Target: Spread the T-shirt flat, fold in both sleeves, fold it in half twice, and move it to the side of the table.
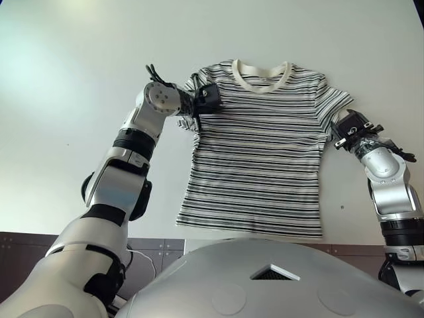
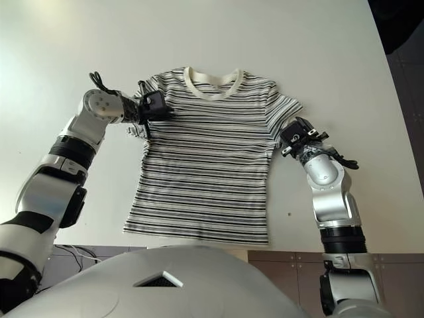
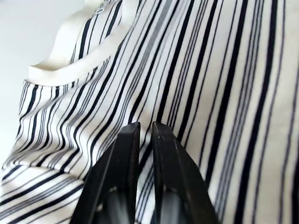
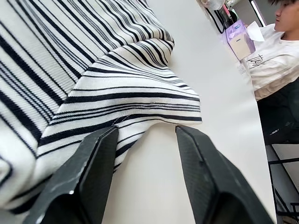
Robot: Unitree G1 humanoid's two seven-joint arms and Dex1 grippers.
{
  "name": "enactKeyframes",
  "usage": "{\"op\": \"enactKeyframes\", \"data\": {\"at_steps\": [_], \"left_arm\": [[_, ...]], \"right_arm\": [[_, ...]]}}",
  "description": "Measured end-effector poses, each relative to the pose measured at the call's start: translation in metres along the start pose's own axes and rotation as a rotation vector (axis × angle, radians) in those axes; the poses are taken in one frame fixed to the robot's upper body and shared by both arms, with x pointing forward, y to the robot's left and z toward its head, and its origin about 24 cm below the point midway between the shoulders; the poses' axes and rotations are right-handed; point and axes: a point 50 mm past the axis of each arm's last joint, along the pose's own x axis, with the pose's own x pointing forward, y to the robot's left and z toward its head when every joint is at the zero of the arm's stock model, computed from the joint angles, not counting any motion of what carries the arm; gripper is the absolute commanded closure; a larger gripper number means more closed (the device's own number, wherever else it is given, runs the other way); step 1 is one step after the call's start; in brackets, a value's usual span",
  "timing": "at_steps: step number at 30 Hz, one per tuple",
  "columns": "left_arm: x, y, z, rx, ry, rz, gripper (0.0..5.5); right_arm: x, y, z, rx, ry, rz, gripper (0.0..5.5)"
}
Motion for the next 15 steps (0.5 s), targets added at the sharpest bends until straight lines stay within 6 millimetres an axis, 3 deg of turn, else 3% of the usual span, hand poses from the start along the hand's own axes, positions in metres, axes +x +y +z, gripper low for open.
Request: {"op": "enactKeyframes", "data": {"at_steps": [4,8,12,15], "left_arm": [[0.002,0.0,0.025,0.0,-0.114,0.018,5.01],[-0.01,0.003,0.024,-0.033,-0.131,0.085,5.01],[-0.051,0.015,0.018,-0.149,-0.183,0.282,5.01],[-0.091,0.024,0.021,-0.357,-0.284,0.501,5.01]], "right_arm": [[0.001,-0.005,0.004,0.037,0.006,-0.033,3.24],[-0.001,-0.016,0.014,0.04,-0.035,-0.076,3.24],[-0.008,-0.03,0.019,0.038,-0.054,-0.137,3.24],[-0.018,-0.047,0.02,0.047,-0.066,-0.222,3.24]]}}
